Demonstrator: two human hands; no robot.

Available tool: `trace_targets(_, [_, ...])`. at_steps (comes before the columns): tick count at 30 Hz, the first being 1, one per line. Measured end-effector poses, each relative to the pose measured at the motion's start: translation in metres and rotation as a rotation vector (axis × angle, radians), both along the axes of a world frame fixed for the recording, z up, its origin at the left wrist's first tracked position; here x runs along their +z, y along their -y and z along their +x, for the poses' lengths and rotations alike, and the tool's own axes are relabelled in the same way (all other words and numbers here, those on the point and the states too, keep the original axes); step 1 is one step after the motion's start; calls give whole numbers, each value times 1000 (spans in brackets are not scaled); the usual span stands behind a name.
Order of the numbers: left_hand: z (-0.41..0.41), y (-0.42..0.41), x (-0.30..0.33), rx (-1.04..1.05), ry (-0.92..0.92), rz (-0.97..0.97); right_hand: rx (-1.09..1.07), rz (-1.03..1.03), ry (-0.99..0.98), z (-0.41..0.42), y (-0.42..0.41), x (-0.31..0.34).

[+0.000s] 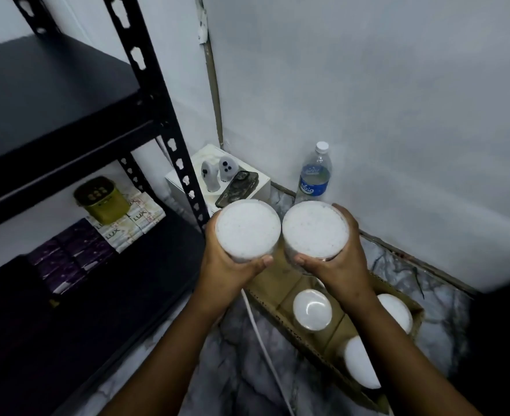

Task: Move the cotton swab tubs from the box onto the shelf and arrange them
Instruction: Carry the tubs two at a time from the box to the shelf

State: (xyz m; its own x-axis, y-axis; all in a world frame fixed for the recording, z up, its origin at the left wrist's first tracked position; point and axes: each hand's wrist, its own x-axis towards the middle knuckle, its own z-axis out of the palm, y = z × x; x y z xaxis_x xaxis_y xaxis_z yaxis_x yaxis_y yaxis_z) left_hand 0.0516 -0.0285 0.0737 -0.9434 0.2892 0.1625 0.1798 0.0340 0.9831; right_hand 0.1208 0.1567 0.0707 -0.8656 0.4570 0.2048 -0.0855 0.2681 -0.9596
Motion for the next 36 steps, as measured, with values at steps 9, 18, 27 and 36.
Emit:
trace_targets(9, [34, 42, 60, 60, -68, 18, 39, 25, -57, 23, 40, 58])
trace_targets(18, [68, 94, 113, 98, -110, 28, 116, 19, -98, 49, 89, 125])
trace_targets(27, [96, 158, 163, 211, -189, 1, 206, 47, -137, 58, 144, 180])
trace_targets(36, [131, 228, 211, 370, -255, -2, 336, 42, -189, 68, 213, 224])
